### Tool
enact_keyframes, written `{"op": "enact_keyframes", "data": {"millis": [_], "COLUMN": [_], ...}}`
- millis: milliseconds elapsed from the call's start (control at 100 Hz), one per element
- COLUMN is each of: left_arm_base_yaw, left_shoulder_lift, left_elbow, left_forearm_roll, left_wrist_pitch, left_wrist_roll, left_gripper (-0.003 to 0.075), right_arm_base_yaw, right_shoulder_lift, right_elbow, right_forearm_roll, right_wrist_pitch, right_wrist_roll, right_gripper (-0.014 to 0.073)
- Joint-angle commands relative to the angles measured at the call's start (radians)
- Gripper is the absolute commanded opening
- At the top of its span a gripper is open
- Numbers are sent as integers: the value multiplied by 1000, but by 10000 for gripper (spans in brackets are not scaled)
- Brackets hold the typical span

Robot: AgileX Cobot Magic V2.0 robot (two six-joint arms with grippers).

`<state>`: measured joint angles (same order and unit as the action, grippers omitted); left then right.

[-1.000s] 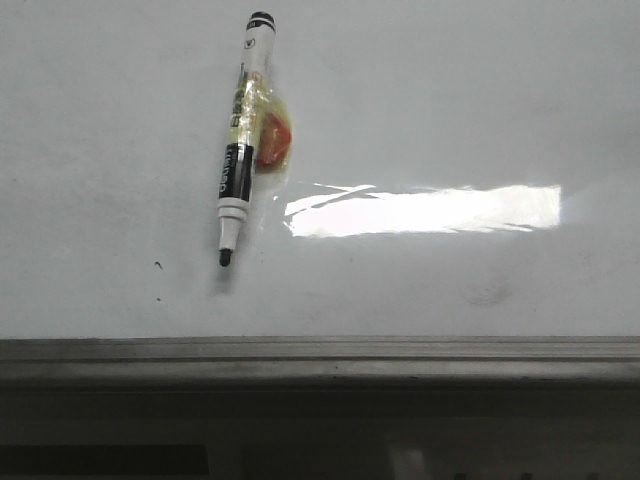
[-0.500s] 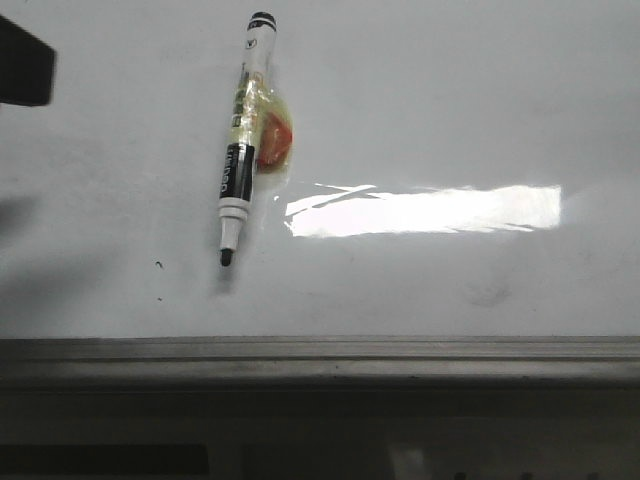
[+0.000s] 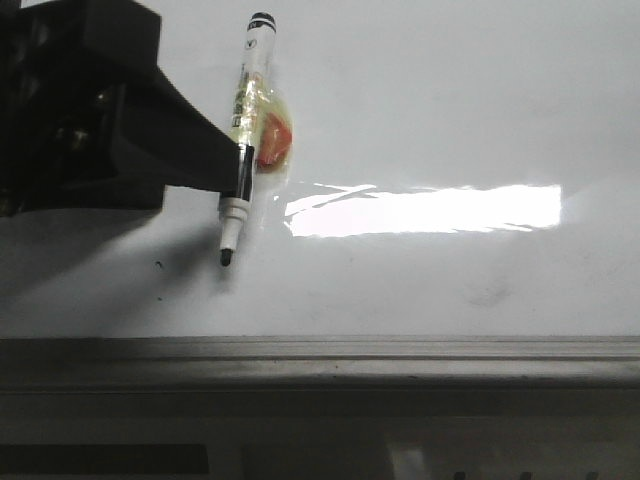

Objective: Write number 7 on whiteboard

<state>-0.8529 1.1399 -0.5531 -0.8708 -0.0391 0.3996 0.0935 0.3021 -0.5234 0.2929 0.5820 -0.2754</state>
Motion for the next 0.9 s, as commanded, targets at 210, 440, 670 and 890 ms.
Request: {"op": "enact_keyframes", "data": {"millis": [210,440,670,890], "left_arm_base_yaw": [-5,-5,-5,-5], "left_shoulder_lift": [16,82,107,96], "left_elbow": [-51,-51,-51,-52], "left_forearm_roll": [-9,-11,-19,75], "left_wrist_pitch": [-43,-9,-48,63], "left_wrist_roll": [4,4,4,10], "left_gripper": [398,342,84,-20], "right_arm_base_yaw": [-1,-1,-1,36], "right_shoulder_lift": [19,19,19,21], "right_elbow": [-35,-35,-35,-35], "right_forearm_roll": [24,44,63,255], "right_wrist_pitch": [-71,-84,-85,-31], "right_wrist_roll": [-14,-14,-14,-236], "right_gripper": [386,386,386,386]}}
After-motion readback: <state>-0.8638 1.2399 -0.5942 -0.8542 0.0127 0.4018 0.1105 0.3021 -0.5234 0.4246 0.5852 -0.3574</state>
